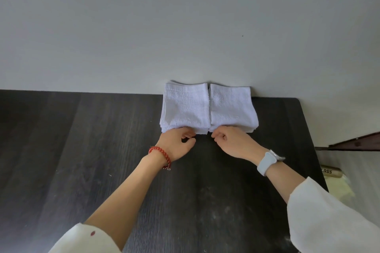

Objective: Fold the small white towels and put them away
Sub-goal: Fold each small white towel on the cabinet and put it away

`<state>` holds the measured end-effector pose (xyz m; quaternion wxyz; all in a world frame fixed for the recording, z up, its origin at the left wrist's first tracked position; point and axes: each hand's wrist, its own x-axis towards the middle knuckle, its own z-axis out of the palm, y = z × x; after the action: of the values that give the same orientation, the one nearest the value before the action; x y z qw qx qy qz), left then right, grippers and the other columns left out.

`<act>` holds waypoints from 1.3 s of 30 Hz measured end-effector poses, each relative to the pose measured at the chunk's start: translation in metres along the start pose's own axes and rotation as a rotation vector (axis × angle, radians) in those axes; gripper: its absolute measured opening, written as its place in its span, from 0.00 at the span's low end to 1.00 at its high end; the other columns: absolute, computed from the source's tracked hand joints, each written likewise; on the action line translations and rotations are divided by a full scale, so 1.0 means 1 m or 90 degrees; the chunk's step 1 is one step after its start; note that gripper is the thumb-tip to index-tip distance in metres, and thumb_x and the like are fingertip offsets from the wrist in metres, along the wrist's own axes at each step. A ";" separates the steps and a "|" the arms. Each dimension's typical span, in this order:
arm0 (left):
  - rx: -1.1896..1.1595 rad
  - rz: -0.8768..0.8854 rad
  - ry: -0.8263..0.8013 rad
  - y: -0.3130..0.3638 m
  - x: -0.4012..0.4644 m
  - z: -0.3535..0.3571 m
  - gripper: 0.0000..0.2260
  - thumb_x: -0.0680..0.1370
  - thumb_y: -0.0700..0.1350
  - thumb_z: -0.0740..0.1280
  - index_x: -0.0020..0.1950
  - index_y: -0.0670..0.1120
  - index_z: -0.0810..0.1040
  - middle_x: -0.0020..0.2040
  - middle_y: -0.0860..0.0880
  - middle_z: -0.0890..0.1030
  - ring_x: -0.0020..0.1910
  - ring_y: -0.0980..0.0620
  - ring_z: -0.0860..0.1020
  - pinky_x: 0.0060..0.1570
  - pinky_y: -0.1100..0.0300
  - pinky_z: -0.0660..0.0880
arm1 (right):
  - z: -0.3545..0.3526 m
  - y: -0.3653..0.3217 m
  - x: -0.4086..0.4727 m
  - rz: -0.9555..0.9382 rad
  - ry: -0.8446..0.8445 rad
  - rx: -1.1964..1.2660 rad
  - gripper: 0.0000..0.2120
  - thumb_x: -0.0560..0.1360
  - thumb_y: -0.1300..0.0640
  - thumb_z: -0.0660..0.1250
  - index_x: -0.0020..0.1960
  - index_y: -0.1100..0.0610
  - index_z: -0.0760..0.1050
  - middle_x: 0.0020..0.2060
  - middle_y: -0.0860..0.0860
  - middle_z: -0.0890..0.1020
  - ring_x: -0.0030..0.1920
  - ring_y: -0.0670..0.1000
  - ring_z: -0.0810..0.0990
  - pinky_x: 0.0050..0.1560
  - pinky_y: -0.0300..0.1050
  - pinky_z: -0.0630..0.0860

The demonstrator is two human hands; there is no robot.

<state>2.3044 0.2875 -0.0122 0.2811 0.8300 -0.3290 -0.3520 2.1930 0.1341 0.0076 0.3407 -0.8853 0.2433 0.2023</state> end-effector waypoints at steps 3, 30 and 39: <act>-0.021 0.041 0.108 -0.002 -0.017 0.001 0.08 0.76 0.45 0.62 0.50 0.48 0.80 0.44 0.54 0.80 0.44 0.56 0.77 0.50 0.61 0.74 | 0.001 -0.007 -0.010 -0.062 0.041 0.025 0.12 0.79 0.58 0.56 0.57 0.53 0.76 0.50 0.47 0.80 0.47 0.46 0.78 0.53 0.42 0.75; 0.469 0.059 0.219 0.013 0.066 0.012 0.27 0.74 0.58 0.34 0.73 0.59 0.36 0.76 0.53 0.43 0.74 0.43 0.40 0.63 0.28 0.40 | 0.006 0.008 0.054 0.029 0.274 -0.358 0.26 0.78 0.44 0.36 0.74 0.46 0.33 0.75 0.50 0.41 0.74 0.60 0.41 0.67 0.71 0.48; 0.504 0.050 0.186 0.012 0.073 0.015 0.24 0.79 0.57 0.40 0.73 0.58 0.36 0.76 0.54 0.38 0.73 0.44 0.34 0.63 0.28 0.37 | 0.007 0.011 0.063 0.027 0.246 -0.377 0.26 0.80 0.45 0.40 0.73 0.44 0.32 0.75 0.49 0.38 0.74 0.60 0.38 0.67 0.72 0.46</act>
<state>2.3278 0.2224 -0.0414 -0.0024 0.9018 -0.4272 -0.0659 2.2357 0.1135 -0.0352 0.0124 -0.9624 0.2523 0.0995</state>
